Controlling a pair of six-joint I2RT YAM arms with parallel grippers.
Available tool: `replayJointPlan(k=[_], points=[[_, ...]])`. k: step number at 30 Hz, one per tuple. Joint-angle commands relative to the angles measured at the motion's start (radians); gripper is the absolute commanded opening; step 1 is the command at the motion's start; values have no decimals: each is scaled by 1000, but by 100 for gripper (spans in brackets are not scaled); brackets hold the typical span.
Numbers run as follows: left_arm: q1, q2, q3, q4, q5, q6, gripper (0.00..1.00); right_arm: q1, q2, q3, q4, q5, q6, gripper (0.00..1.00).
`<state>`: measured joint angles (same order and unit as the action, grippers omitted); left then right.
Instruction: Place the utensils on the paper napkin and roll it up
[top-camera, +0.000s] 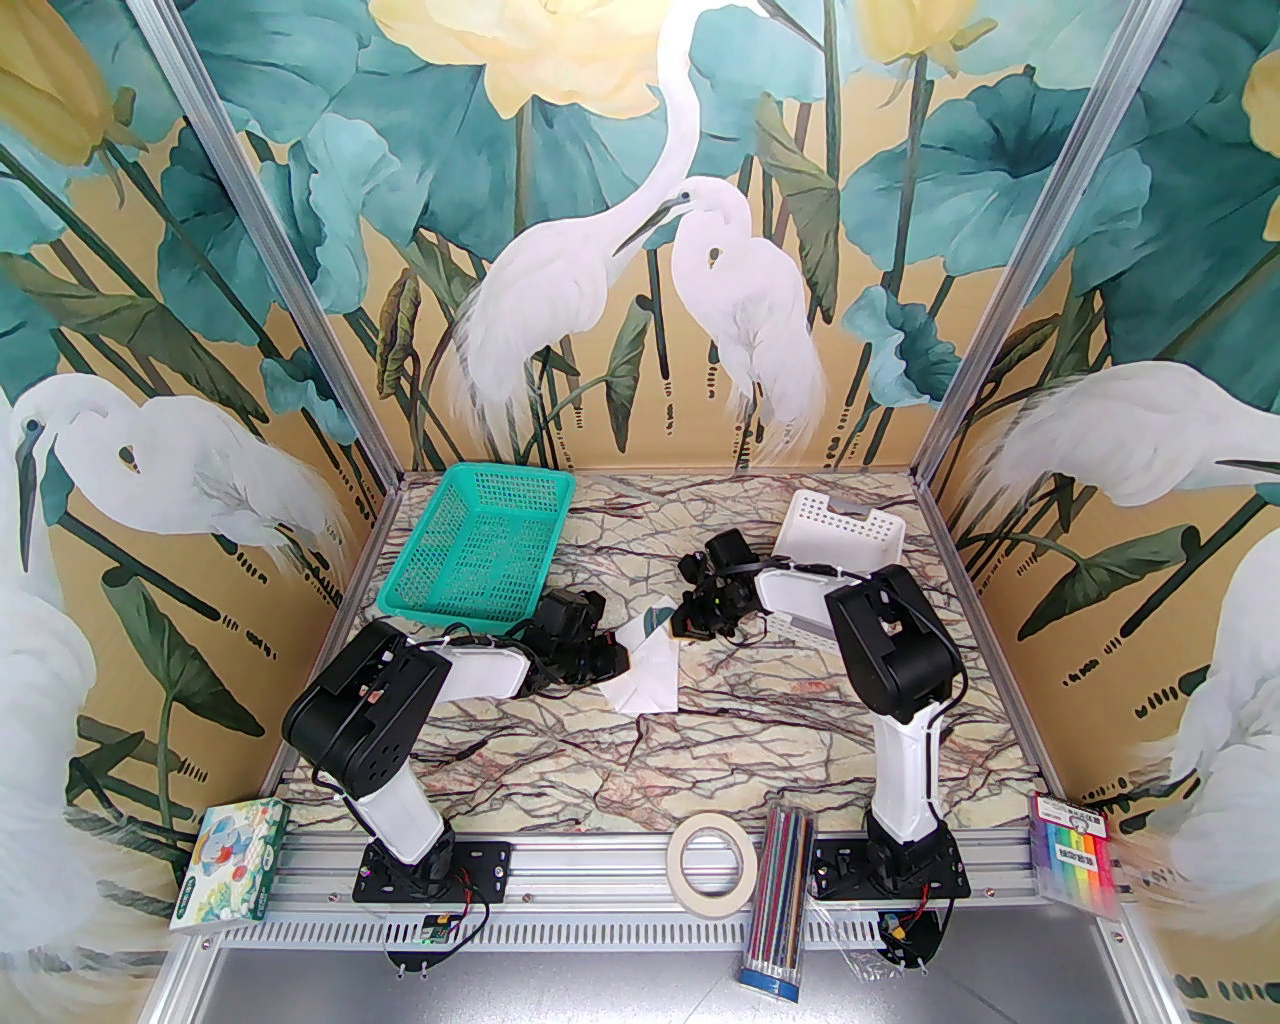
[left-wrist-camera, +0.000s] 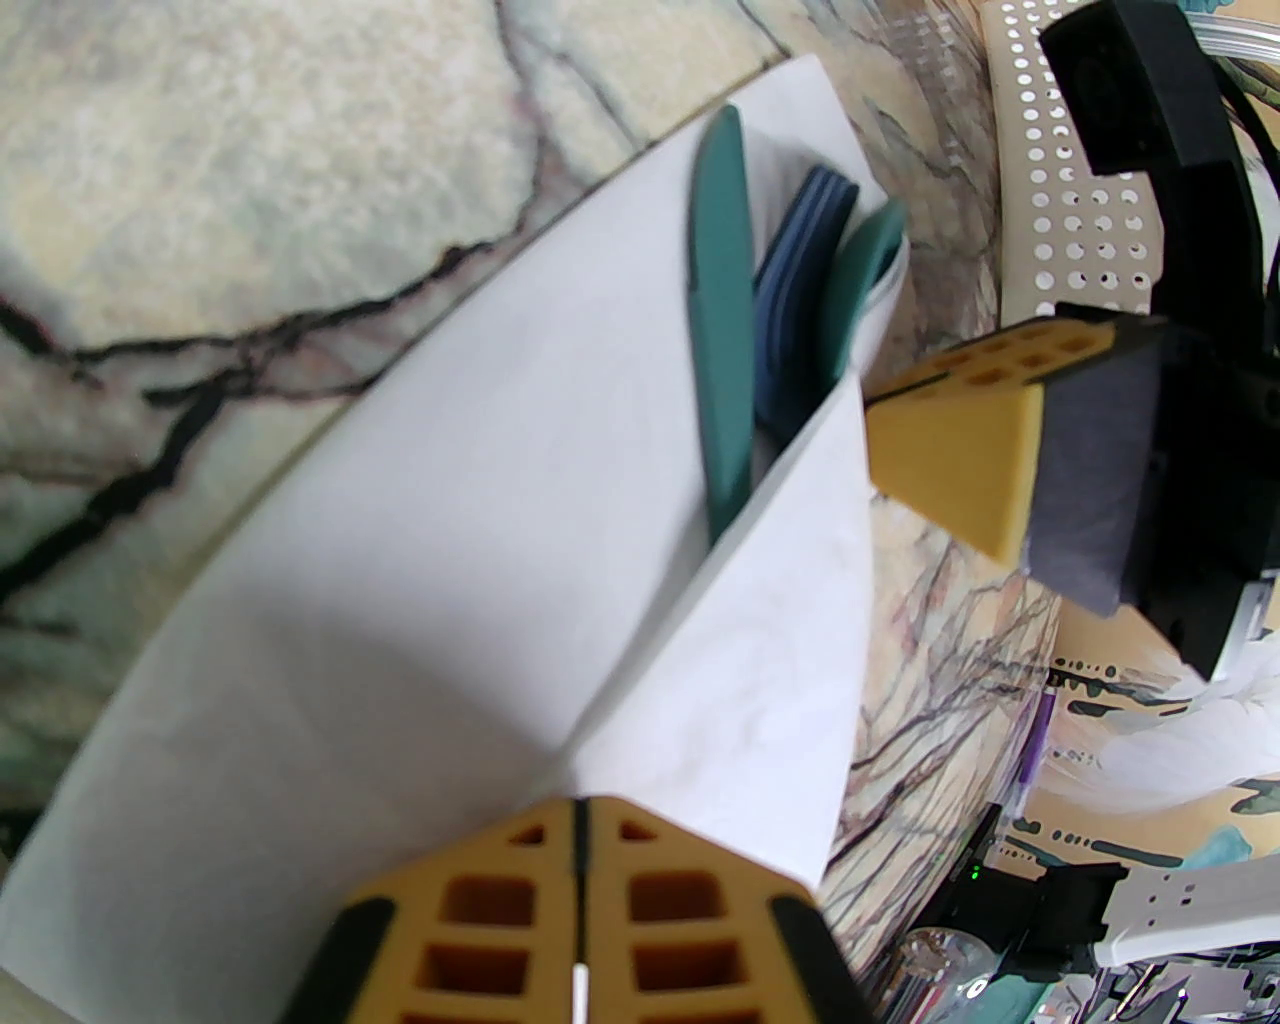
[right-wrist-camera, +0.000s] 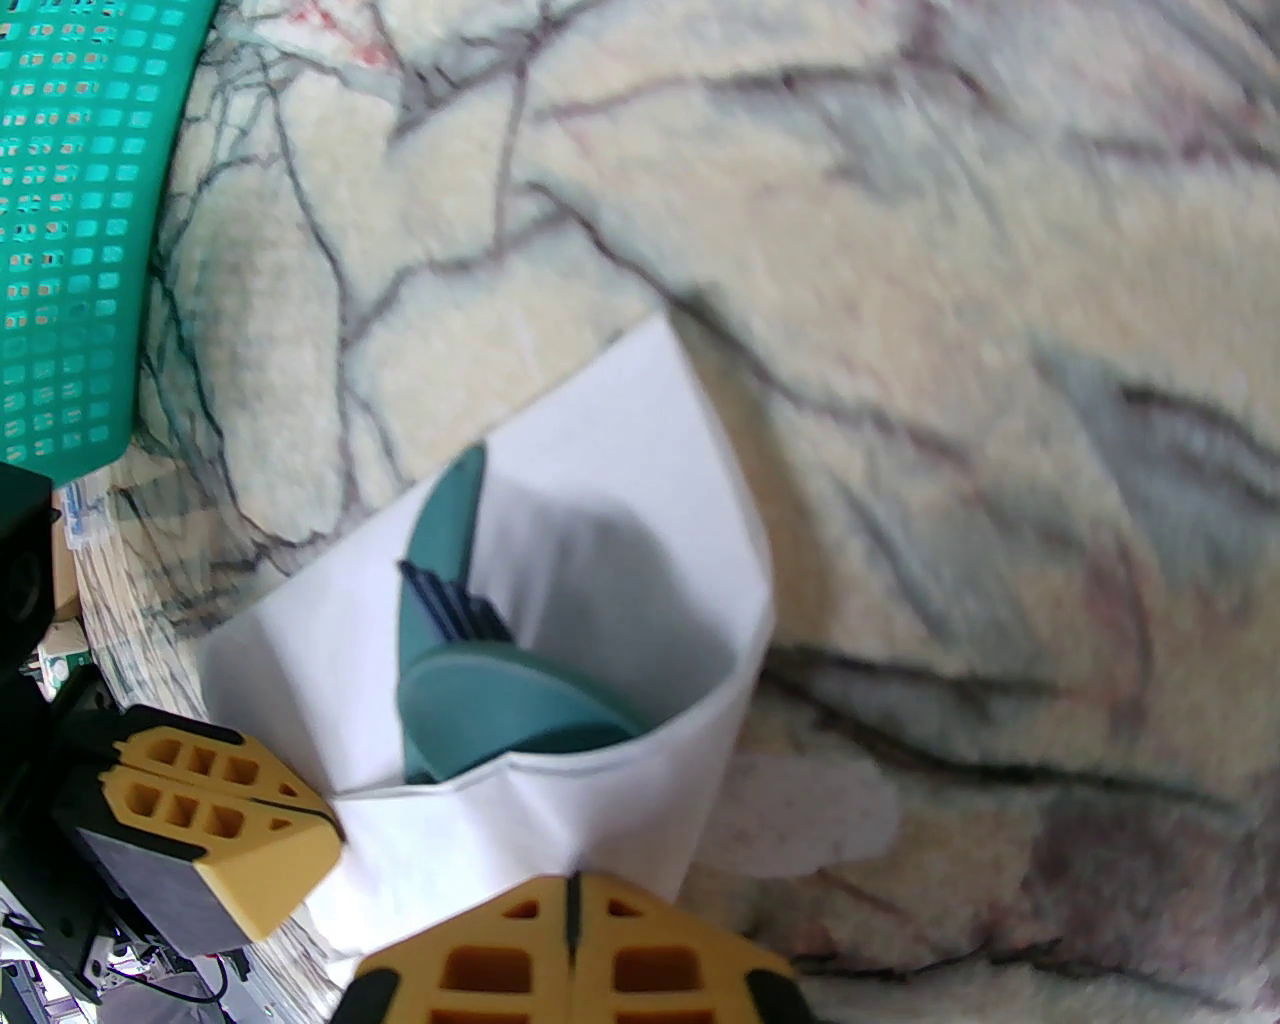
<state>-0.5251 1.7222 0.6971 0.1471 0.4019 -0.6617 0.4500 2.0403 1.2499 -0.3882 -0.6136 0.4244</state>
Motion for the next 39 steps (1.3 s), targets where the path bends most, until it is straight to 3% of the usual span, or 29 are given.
replayJointPlan(k=[1, 13, 25, 39], points=[[-6, 39, -5, -83, -79, 2, 8, 15, -41, -23, -11, 19, 13, 5], [-6, 39, -5, -83, -80, 1, 8, 20, -106, -66, -21, 42, 16, 6], [-6, 40, -10, -80, -81, -1, 8, 39, -66, -93, 15, 35, 43, 5], [-5, 40, -10, -83, -84, -3, 8, 48, -164, -135, -8, 36, 43, 6]])
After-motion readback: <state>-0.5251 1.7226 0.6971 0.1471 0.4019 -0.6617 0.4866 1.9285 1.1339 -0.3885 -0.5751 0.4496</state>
